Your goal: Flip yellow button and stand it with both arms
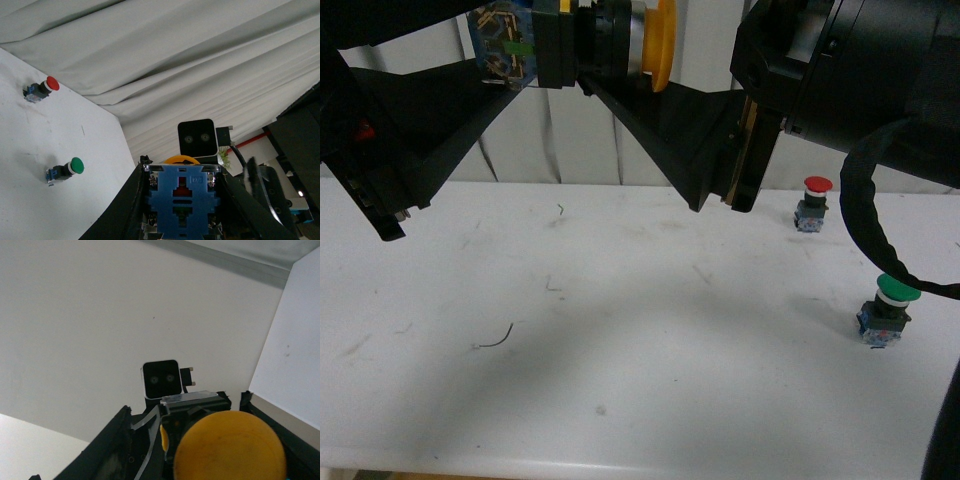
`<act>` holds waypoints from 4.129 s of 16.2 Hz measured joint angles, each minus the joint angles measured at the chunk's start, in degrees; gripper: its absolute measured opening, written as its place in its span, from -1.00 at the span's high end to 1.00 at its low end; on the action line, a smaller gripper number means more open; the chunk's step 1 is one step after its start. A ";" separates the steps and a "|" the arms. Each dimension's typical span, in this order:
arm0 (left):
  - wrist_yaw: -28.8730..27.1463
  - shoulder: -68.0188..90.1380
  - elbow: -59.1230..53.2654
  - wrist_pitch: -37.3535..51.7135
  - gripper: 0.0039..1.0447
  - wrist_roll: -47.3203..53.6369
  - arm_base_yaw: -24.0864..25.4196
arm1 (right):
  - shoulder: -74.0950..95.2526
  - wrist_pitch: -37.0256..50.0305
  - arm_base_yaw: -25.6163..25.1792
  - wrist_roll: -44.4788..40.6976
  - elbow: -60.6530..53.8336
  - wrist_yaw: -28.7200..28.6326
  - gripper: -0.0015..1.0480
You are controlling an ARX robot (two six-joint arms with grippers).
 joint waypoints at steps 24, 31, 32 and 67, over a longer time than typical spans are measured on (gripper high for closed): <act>6.51 -2.56 -1.18 -0.17 -0.88 -7.19 22.36 | 1.05 -0.09 -4.46 -1.18 -0.66 0.11 0.33; 5.01 -33.83 -8.50 -29.70 -0.56 34.03 44.09 | 1.49 -0.11 -6.43 -0.94 -0.33 1.25 0.33; -3.06 -42.29 -9.88 -39.58 -0.32 46.40 41.68 | 1.57 -0.13 -6.40 -0.94 -0.20 1.46 0.33; -33.97 -85.15 -24.26 -73.90 -0.39 68.08 13.16 | -2.84 -16.11 -8.55 -36.61 5.49 12.50 0.33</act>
